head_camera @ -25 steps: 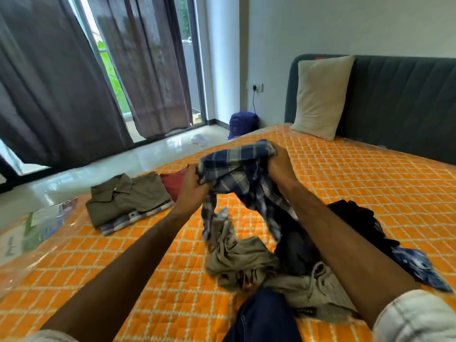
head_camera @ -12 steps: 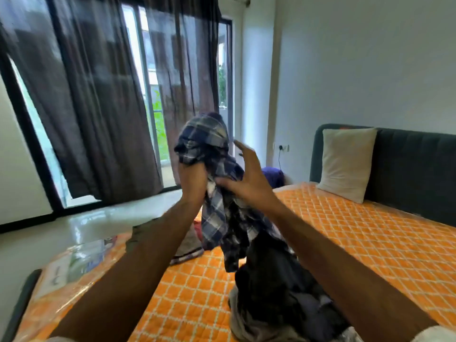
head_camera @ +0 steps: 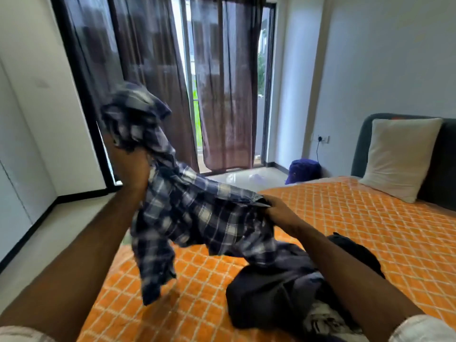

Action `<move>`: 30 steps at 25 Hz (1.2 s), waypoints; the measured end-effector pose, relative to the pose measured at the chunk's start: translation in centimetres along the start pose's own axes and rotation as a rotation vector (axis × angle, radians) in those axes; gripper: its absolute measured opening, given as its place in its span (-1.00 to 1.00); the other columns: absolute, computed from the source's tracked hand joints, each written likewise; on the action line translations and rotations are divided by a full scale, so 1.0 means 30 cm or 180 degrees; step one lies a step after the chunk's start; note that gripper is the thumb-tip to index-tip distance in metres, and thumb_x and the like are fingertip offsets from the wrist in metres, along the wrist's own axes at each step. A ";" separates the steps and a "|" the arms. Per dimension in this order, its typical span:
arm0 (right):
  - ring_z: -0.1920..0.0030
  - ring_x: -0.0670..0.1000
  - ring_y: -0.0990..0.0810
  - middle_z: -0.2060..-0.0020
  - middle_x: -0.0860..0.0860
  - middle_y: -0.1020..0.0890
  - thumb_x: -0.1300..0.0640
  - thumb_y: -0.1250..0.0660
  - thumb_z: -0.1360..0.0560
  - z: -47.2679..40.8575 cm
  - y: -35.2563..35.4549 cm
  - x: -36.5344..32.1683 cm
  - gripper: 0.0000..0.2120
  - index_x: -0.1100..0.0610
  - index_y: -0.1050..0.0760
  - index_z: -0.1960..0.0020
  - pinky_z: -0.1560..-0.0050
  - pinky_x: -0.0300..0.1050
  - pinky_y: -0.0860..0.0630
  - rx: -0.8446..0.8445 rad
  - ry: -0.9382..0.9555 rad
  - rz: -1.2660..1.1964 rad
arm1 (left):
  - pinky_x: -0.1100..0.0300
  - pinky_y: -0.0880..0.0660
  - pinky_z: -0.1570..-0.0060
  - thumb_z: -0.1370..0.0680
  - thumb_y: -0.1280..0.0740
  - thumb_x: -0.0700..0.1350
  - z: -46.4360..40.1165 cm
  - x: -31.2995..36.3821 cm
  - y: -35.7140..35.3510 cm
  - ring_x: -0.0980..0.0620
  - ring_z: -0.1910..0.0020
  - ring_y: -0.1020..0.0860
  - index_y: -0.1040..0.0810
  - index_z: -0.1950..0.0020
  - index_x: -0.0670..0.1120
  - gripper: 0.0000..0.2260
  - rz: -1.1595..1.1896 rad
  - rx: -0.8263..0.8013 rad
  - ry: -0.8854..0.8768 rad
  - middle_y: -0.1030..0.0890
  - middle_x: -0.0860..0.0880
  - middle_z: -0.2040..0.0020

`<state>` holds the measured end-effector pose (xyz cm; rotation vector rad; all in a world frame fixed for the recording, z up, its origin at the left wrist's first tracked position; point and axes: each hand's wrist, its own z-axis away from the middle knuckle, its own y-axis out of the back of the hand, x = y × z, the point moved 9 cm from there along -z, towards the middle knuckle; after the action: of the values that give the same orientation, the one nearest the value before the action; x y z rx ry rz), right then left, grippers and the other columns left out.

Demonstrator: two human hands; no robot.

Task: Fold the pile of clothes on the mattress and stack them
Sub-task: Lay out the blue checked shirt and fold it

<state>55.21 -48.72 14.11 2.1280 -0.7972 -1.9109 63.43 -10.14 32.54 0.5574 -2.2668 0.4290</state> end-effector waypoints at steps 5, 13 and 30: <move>-0.50 0.20 -0.30 -0.50 0.15 -0.31 -0.25 -0.55 -0.34 0.233 -0.284 0.480 0.03 0.11 -0.14 -0.60 -0.50 0.28 -0.24 -0.1763 -0.0690 0.2388 | -0.12 -0.48 0.19 -0.50 -0.37 -0.15 0.321 -0.450 -0.170 -0.32 0.00 -0.58 -0.40 -0.30 -0.08 -0.61 -0.2863 -0.2744 -0.1166 -0.39 -0.18 -0.27; -0.56 0.35 -0.07 -0.64 0.14 0.04 -0.37 -0.35 -0.43 0.382 -0.365 0.732 0.01 -0.27 0.27 -0.60 -0.42 0.51 -0.07 -0.1829 0.0069 0.4019 | -0.13 -0.33 -0.37 -0.59 -0.20 -0.03 1.267 -0.790 -0.324 -0.15 -0.47 -0.32 -0.36 -0.41 -0.06 -0.61 -0.2620 -0.5852 -0.0881 -0.31 -0.09 -0.50; -0.53 0.15 -0.31 -0.54 0.07 -0.34 -0.27 -0.12 -0.60 0.728 0.181 1.111 -0.40 -0.01 -0.34 -0.54 -0.50 0.28 -0.21 -0.0925 0.0318 0.4035 | -0.24 -0.14 -0.49 -0.68 -0.18 0.13 1.946 -0.680 -0.641 -0.09 -0.61 -0.01 -0.01 -0.64 0.00 -0.40 -0.2124 -0.6736 -0.1478 0.05 -0.03 -0.65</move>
<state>33.89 -64.91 -15.89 1.0104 -1.2824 -1.0904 51.52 -48.02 -18.63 0.1175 -1.4583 -2.2592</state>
